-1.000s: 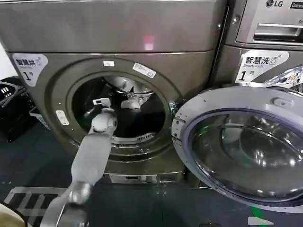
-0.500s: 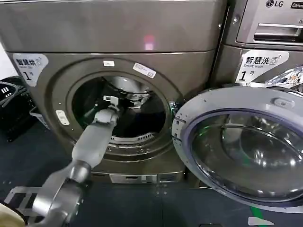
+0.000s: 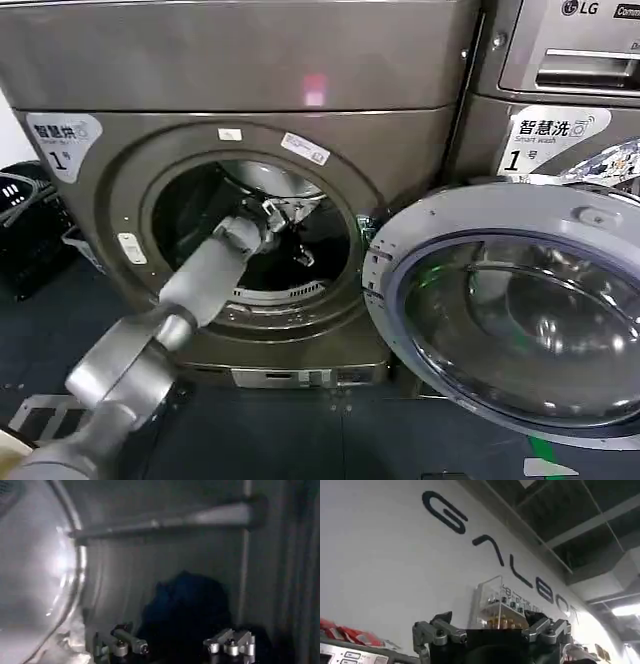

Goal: Grasp the clothes from the dryer.

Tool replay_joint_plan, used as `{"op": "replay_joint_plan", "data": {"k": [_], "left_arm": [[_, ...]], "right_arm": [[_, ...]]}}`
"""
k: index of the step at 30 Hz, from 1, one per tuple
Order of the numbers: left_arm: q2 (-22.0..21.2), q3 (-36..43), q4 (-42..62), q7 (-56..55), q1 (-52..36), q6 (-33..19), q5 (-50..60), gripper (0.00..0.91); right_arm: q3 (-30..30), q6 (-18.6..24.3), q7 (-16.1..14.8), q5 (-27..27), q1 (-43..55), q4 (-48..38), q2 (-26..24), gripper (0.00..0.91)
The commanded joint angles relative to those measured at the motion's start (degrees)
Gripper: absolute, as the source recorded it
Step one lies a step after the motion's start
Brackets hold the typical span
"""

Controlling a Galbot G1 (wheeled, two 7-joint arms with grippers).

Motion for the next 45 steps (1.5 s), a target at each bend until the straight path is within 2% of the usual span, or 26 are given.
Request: {"op": "replay_joint_plan", "data": {"k": [1,9,17,18,19,20,21,22,24,38,45], "left_arm": [[-1.88,4.22,2.33,2.11,-1.04,0.31,9.38,0.907],[-4.8,4.19,5.34,-0.07,-0.46,1.55,13.37,0.907],[-5.34,4.21,6.17,-1.42,1.27,1.93,13.92,0.907],[-5.42,4.09,6.17,-1.65,1.31,1.93,13.88,0.808],[-5.51,3.94,6.2,-1.81,1.32,2.01,13.87,0.512],[-5.57,3.94,6.23,-1.81,1.39,2.16,13.95,0.262],[-5.62,3.94,6.26,-1.82,1.48,2.17,14.02,0.159],[-5.66,3.96,6.27,-1.75,1.59,2.14,14.09,0.137],[-5.72,4.01,6.36,-1.72,1.85,2.14,14.34,0.011],[-5.1,-0.68,3.74,-3.4,1.24,3.37,10.44,0.0],[-3.36,-9.34,-1.39,-8.12,1.79,5.15,4.12,0.0]], "right_arm": [[-0.17,0.03,-0.03,-0.14,0.05,0.02,0.09,0.907],[-0.43,0.35,-0.43,-1.15,0.24,0.15,0.95,0.907],[-0.54,0.48,-0.5,-1.26,0.39,0.12,1.03,0.907],[-0.55,0.5,-0.49,-1.27,0.39,0.12,1.09,0.907],[-0.56,0.51,-0.5,-1.27,0.39,0.15,1.14,0.907],[-0.56,0.52,-0.53,-1.27,0.39,0.18,1.2,0.907],[-0.54,0.53,-0.55,-1.27,0.4,0.17,1.24,0.907],[-0.5,0.53,-0.57,-1.28,0.37,0.17,1.32,0.907],[-0.44,0.59,-0.63,-1.28,0.31,0.09,1.4,0.907],[-0.76,0.76,-0.82,-1.37,0.44,0.32,2.09,0.907],[-0.97,0.76,-0.79,-1.45,0.57,0.36,1.9,0.907]]}}
